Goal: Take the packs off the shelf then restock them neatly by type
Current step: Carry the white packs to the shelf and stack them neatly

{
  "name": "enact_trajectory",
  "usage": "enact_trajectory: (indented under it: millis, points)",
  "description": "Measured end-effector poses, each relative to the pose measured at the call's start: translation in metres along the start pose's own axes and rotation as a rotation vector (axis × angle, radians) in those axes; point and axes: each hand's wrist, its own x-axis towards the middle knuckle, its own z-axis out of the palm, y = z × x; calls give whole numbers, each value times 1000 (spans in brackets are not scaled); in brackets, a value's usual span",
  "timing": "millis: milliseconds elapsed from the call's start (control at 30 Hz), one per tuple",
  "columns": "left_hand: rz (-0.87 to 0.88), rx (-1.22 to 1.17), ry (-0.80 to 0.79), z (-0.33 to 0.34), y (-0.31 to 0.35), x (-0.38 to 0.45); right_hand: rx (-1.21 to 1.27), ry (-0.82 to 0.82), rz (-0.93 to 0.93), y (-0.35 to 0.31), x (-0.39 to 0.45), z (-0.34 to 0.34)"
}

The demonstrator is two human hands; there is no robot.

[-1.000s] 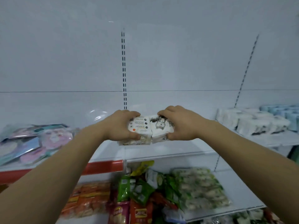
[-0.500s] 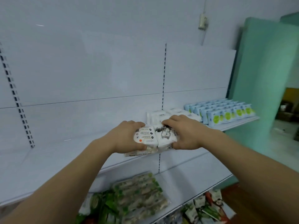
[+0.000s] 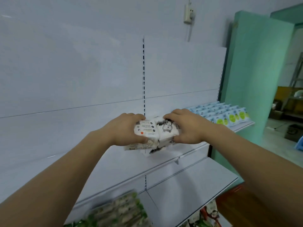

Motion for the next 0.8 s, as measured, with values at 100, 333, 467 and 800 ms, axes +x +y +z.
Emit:
enact_trajectory:
  millis: [100,333,467,800]
  points:
    - [1,-10,18,-2,-17,32,-11,-6,-9,16,33,1]
    - [-79,-6,74,2,-53,94,-15,-21,19,51,103,9]
    - [-152,38,72,16,-68,122,-11,-57,11,74,137,23]
    - [-344,123,-60,54,-78,175,109,-177,-153,133,225,72]
